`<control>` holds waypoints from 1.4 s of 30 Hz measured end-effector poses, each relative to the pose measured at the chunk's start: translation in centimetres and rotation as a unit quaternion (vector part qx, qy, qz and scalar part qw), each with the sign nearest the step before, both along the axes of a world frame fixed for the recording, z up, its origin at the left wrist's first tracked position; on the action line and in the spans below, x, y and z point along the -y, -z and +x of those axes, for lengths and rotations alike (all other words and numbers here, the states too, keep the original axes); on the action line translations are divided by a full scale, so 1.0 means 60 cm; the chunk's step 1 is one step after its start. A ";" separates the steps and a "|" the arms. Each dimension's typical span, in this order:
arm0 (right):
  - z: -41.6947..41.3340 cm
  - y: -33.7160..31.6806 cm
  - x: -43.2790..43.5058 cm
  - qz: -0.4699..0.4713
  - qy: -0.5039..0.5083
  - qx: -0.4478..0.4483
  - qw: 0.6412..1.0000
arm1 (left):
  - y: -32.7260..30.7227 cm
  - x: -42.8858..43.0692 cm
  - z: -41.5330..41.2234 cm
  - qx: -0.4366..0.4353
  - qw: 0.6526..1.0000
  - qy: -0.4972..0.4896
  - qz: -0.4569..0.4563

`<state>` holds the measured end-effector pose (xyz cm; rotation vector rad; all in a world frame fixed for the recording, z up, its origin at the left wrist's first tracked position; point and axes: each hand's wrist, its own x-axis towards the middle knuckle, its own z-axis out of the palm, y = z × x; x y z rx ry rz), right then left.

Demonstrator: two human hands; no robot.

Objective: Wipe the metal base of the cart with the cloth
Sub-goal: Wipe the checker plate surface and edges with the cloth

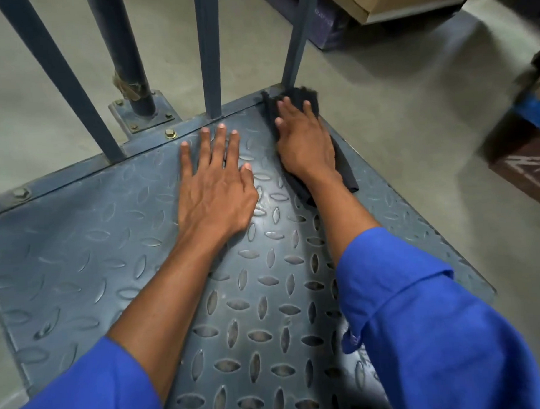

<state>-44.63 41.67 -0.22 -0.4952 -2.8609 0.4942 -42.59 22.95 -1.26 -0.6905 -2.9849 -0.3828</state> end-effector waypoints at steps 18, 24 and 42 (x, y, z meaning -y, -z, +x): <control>0.040 -0.002 -0.032 0.030 0.099 -0.009 0.995 | -0.010 0.000 0.004 0.011 0.999 -0.010 0.029; 0.095 -0.032 -0.012 0.001 0.050 -0.025 0.998 | -0.015 0.002 0.004 0.017 1.000 -0.008 0.022; 0.119 -0.026 0.015 -0.005 0.062 0.050 0.997 | -0.020 0.010 0.020 0.032 0.999 0.003 -0.002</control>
